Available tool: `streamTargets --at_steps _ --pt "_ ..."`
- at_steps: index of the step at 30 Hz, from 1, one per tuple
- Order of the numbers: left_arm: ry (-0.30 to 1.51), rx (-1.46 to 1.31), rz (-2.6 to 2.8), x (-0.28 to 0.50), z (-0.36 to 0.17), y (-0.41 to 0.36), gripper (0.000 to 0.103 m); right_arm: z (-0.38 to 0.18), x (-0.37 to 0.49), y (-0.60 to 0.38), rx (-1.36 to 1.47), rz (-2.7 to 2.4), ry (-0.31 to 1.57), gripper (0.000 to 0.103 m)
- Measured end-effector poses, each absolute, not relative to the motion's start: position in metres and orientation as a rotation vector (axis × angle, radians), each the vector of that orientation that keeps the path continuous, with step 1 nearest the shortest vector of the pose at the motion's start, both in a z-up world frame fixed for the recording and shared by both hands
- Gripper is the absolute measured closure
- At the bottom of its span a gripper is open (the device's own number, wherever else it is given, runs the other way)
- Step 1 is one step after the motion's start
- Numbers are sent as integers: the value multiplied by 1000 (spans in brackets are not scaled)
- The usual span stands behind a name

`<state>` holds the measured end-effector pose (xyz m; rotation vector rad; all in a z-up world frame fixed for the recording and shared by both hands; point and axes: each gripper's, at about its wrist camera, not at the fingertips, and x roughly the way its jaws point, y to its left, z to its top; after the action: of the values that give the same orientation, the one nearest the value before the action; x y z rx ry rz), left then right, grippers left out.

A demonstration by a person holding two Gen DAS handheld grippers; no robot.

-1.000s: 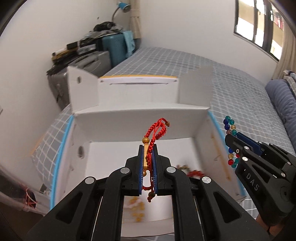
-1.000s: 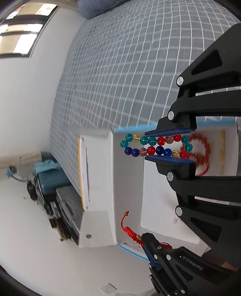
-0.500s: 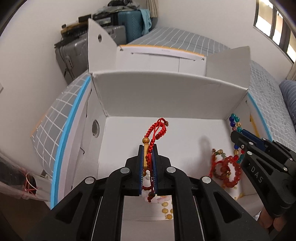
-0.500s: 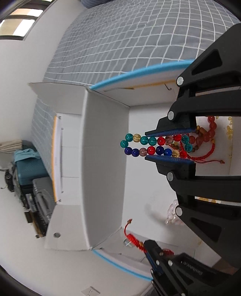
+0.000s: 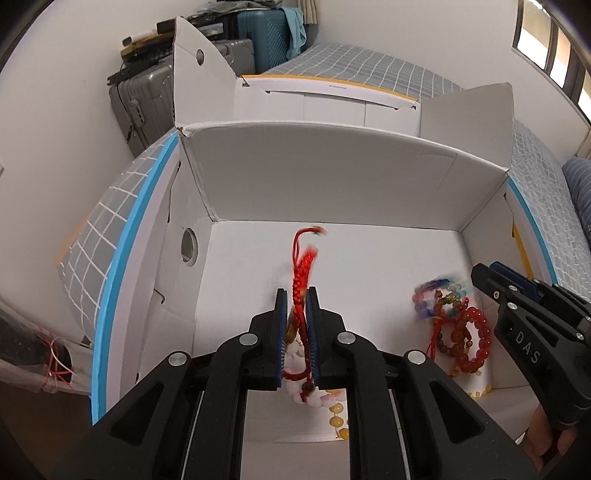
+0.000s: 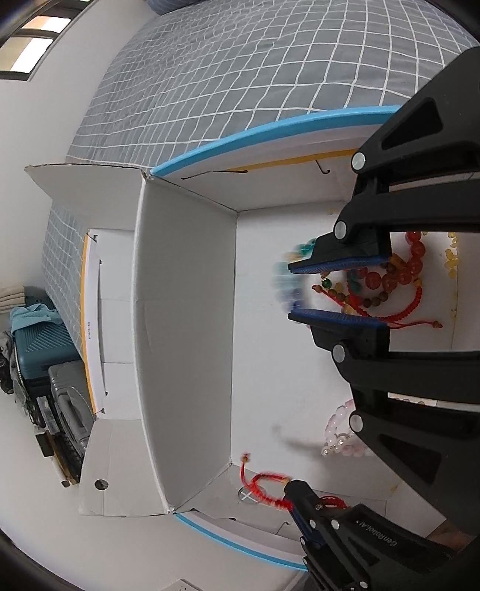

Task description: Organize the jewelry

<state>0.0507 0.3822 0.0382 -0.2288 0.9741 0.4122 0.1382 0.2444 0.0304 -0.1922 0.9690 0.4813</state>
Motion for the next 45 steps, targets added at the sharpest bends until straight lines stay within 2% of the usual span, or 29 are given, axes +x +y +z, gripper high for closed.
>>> streamTargets --at_steps 1,2,3,4,5,6,7,10,12,15,22,25,33,45 --pt "972 -230 412 50 39 382 91 31 139 244 -188 485 971 82" --pt "968 -229 412 49 41 381 91 32 139 243 -179 489 969 74" --pt "964 -228 413 49 41 381 87 34 138 242 -174 489 963 65" --pt "958 -226 415 48 43 381 77 35 137 241 -169 489 954 59" --pt "953 -226 419 48 44 381 72 39 136 240 -163 488 937 49" --pt "938 -226 423 46 48 380 60 41 135 239 -159 485 929 42" --pt "924 -224 426 44 51 379 54 43 133 238 -153 485 921 39" --pt "885 -220 434 37 62 376 44 52 128 234 -142 493 892 27" --pt "856 -225 444 30 69 375 42 58 121 231 -156 485 856 17" --pt "828 -235 444 20 75 374 34 65 114 226 -154 467 820 9" --pt "744 -228 449 -25 91 365 10 81 80 200 -128 467 746 8" --pt "705 -222 450 -46 97 357 6 87 59 188 -108 480 708 8" --pt "659 -232 420 -93 92 339 6 89 12 160 -84 469 639 8" --pt "674 -195 420 -122 69 322 6 77 -19 138 -80 431 636 8"
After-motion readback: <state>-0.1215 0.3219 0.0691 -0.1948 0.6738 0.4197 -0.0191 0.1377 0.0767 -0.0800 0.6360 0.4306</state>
